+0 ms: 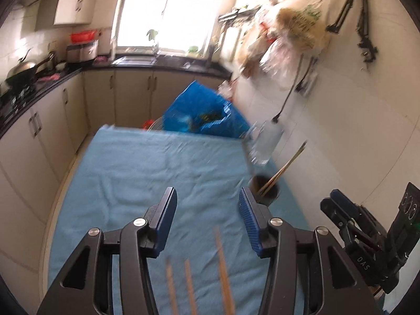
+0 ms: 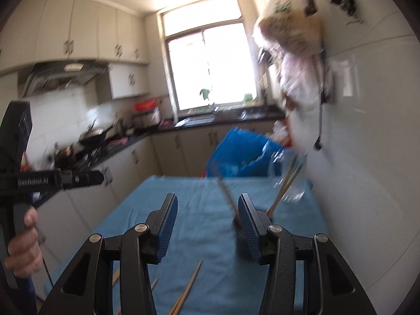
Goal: Organize utensils
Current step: 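Lower the chopsticks into the black cup and open both tools, then move both open tools down over the loose chopsticks on the towel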
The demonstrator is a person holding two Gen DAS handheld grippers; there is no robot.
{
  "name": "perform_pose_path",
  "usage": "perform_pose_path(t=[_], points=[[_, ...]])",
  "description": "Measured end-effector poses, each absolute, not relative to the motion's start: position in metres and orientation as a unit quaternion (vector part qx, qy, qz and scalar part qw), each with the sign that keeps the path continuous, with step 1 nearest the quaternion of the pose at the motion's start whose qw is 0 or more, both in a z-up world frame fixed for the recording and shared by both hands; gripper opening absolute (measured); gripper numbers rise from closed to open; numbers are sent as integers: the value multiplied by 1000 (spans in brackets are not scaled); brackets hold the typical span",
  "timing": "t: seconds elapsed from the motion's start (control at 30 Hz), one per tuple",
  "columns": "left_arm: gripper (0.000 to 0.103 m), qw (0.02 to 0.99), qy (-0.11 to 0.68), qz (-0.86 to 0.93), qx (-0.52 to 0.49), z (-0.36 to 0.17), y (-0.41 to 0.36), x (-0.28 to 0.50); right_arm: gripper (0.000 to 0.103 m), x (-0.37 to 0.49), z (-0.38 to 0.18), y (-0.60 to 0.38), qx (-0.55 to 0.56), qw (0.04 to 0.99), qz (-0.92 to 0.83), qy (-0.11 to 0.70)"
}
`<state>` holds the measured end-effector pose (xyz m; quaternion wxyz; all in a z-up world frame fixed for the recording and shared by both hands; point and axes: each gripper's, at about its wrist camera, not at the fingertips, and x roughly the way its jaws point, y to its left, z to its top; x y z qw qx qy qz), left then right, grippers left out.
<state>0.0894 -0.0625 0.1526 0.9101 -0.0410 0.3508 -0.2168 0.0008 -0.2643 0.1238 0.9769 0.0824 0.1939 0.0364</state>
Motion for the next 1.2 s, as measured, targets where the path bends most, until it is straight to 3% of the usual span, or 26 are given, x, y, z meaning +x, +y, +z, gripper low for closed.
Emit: perform_pose_path(t=[0.53,0.77,0.93,1.2], points=[[48,861,484,-127,-93,22,46,80,52,11,38,-231,122,929,80,340],[48,828,536,-136,-96,-13,50,90,52,15,17,-213,107,914,92,380],[33,812,561,-136,-86,-27,34,121,52,18,12,-211,107,912,93,385],[26,801,584,-112,-66,-47,16,181,52,15,13,-222,114,913,77,383]])
